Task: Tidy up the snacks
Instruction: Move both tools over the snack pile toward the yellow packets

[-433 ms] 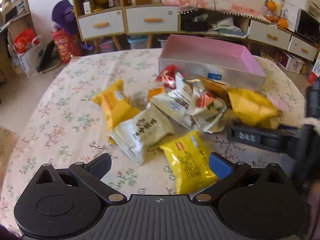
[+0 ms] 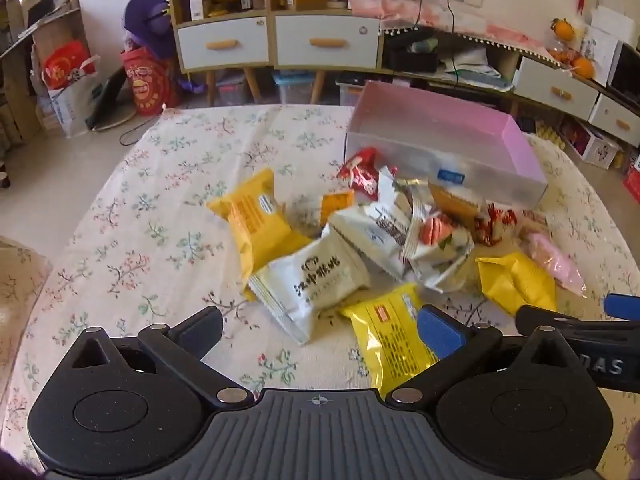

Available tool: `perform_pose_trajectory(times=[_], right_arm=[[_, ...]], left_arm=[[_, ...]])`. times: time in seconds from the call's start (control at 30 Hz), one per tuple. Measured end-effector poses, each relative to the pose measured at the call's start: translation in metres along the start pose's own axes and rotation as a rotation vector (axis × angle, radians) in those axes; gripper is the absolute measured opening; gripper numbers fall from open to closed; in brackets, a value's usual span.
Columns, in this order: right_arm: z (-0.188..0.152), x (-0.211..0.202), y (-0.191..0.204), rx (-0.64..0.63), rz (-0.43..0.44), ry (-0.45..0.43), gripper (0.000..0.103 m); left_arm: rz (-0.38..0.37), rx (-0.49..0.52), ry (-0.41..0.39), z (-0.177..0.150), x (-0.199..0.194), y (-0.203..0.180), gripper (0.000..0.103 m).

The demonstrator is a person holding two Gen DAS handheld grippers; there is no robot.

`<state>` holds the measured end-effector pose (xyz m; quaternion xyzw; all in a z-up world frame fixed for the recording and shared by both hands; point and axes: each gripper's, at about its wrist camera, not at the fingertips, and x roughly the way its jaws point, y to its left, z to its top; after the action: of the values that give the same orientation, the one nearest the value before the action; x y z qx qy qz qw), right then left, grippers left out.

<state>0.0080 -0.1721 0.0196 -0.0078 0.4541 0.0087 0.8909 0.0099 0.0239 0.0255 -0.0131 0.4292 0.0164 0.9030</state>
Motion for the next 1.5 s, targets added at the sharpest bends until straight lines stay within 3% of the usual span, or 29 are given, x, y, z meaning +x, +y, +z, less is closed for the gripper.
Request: perform_pose_trajectory(times=[0.17,0.43,0.67,1.5], right_arm=[[0.005,-0.008,-0.006,-0.024,0.0,-0.025,0.103],[0.007,-0.011,-0.006,-0.053,0.045,0.005,0.103],[0.01,-0.02,-0.006,-0.085,0.011,-0.033,0.103],[0.009,-0.015,-0.005,-0.082,-0.01,-0.029,0.103]], left_arm=[[0.003,0.004,0.005,0.005,0.003,-0.003,0.103],[0.011,0.033,0.006,0.005,0.002,-0.012,0.103],[0.017,0.04,0.001,0.005,0.0,-0.012,0.103],[0.021,0.04,0.004,0.003,-0.001,-0.01,0.103]])
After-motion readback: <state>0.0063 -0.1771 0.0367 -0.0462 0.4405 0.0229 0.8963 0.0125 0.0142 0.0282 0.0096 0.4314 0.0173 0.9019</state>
